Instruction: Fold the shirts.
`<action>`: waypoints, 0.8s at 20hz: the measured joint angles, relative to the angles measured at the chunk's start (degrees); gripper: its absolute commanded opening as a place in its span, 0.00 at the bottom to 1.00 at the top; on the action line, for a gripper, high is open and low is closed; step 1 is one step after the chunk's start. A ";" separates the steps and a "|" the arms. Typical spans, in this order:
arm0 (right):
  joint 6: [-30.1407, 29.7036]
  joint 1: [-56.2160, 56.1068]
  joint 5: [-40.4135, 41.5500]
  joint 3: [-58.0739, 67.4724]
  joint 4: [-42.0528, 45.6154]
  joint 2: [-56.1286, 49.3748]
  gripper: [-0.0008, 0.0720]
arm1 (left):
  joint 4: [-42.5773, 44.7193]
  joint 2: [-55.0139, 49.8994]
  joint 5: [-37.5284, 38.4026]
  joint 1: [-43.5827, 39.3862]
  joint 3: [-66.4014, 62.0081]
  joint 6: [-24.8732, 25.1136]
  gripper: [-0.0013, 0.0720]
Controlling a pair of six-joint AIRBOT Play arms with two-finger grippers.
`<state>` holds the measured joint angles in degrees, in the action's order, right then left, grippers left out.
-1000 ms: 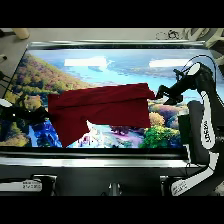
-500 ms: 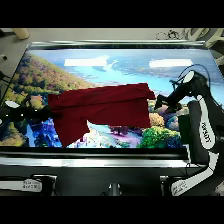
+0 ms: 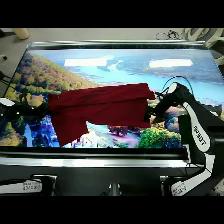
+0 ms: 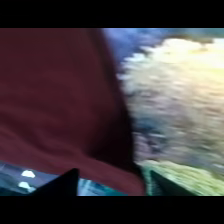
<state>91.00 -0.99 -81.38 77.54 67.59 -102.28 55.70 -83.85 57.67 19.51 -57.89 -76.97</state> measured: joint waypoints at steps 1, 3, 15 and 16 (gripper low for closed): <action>-0.07 -0.98 0.90 -0.17 -0.24 -0.11 0.04 | 0.02 0.46 0.24 0.02 0.00 0.02 0.05; -0.24 -2.38 2.21 -0.46 -0.55 0.20 0.04 | 0.02 1.68 1.77 0.13 -0.59 0.09 0.05; -4.66 -3.80 13.53 33.42 13.70 41.42 0.04 | -0.15 31.69 7.34 0.76 -52.98 -5.16 0.05; -4.33 -3.80 14.36 34.91 14.75 45.13 0.04 | 0.11 34.18 7.45 0.76 -55.95 -6.34 0.05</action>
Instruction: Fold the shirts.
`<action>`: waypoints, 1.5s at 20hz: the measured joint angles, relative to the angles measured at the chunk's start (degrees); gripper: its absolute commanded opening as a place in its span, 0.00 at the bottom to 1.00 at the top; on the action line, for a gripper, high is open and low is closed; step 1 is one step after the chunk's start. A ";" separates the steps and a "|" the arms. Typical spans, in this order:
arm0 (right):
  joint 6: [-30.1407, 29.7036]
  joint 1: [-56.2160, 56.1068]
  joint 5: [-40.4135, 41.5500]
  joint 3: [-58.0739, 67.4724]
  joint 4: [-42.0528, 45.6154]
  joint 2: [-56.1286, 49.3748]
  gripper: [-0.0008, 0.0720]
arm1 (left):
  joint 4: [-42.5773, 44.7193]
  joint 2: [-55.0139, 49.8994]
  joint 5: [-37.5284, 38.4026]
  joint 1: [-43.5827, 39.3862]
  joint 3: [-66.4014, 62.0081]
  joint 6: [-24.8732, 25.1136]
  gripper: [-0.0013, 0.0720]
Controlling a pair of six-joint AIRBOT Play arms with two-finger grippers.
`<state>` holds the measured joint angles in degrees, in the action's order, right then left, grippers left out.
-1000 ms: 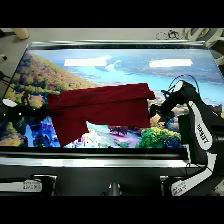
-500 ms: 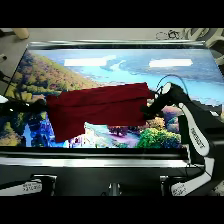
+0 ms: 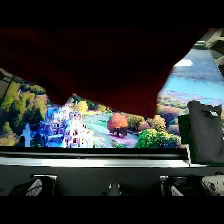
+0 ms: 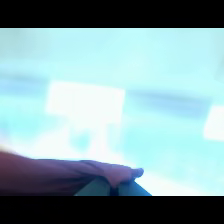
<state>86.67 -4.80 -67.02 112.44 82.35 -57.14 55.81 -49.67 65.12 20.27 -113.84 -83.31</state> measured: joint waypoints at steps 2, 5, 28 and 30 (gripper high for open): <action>1.36 -0.02 -0.59 1.88 2.10 5.79 0.04 | 1.27 4.24 0.17 0.00 -3.43 -2.67 0.05; 2.43 -0.07 -4.46 3.08 5.44 9.92 0.04 | 3.85 7.43 3.34 0.00 -5.05 -5.22 0.05; 9.20 -0.07 0.09 -8.37 5.49 -48.78 0.04 | 6.25 -43.69 -13.62 -12.44 30.10 6.82 0.05; 9.62 -0.07 4.13 -8.39 5.20 -49.83 0.04 | 6.21 -45.97 -17.14 -12.68 29.86 7.52 0.05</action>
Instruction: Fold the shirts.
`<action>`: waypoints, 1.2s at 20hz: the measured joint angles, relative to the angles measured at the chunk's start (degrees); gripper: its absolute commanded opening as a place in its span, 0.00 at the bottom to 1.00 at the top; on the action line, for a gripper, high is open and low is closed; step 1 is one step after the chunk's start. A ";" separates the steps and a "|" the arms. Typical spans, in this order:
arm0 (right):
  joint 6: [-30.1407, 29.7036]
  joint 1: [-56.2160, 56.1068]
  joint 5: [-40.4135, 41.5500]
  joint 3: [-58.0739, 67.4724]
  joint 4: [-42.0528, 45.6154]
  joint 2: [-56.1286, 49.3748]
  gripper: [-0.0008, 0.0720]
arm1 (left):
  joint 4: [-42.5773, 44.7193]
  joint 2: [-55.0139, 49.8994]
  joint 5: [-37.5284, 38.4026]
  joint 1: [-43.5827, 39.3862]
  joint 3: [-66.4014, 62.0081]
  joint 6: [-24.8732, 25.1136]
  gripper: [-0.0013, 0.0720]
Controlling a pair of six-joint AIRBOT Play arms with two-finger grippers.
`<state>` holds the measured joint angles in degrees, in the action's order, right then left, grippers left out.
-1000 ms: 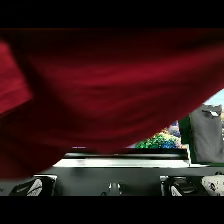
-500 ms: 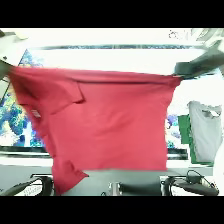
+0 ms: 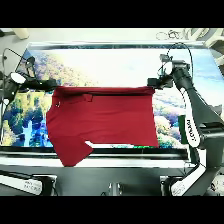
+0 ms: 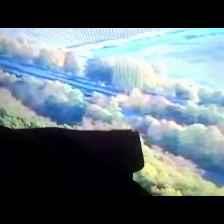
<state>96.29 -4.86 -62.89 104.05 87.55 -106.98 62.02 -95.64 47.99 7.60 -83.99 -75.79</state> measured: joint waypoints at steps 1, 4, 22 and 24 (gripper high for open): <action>0.22 0.00 0.61 -0.04 -0.09 -0.13 0.04 | 0.00 -0.44 -0.66 0.04 -0.68 0.85 0.05; 0.28 0.00 -3.34 -0.02 -0.07 1.33 0.04 | 0.92 -0.04 4.11 0.96 -3.61 3.41 0.05; -4.83 5.53 -27.54 -22.82 -9.05 17.79 0.74 | 10.08 21.31 35.93 11.93 24.74 -4.11 0.76; -5.25 6.08 -24.72 -30.29 -9.90 21.88 0.74 | 9.25 27.52 33.11 12.92 35.76 -3.26 0.76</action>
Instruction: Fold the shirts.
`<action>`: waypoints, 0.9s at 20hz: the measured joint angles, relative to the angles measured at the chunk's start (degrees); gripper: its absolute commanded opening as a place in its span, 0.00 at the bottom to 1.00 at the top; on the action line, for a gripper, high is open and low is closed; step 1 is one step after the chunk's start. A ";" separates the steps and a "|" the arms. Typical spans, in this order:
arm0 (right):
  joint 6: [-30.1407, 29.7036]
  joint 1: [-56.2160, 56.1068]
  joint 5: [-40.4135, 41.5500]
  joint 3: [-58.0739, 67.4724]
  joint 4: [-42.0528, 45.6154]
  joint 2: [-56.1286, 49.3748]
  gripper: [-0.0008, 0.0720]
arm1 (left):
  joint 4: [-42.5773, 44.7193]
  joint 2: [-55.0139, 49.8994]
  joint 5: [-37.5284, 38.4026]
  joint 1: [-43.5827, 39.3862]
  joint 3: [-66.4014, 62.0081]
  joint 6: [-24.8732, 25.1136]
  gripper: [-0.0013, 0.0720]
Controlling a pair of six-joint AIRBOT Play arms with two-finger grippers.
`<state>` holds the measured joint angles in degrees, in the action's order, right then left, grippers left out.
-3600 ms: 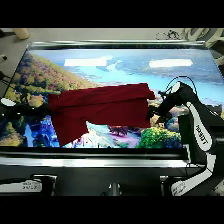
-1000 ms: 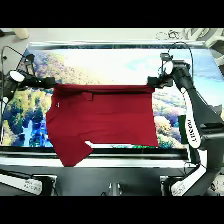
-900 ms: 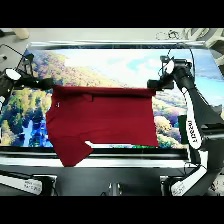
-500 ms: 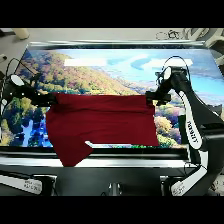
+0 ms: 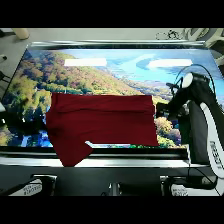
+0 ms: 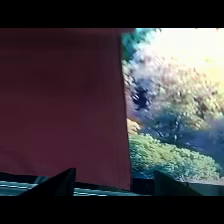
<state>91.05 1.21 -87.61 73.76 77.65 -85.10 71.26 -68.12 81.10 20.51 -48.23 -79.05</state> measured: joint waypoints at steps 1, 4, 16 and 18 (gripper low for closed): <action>-0.17 0.00 0.76 -3.08 -0.72 1.62 0.74 | -0.98 2.34 -1.44 0.33 4.79 0.70 0.76; -0.50 0.28 2.60 -8.09 -1.29 4.13 0.74 | -5.31 5.66 -6.19 0.83 13.99 2.12 0.76; -0.72 0.46 6.51 -19.78 -1.66 5.62 0.83 | -12.50 3.50 -14.03 1.16 22.03 5.22 0.06; -0.83 0.46 9.27 -22.86 -3.98 5.29 0.78 | -12.63 3.76 -14.12 1.16 22.12 6.10 0.05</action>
<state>90.21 1.67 -78.35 50.89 73.67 -79.81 58.63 -64.36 66.98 21.67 -26.11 -72.95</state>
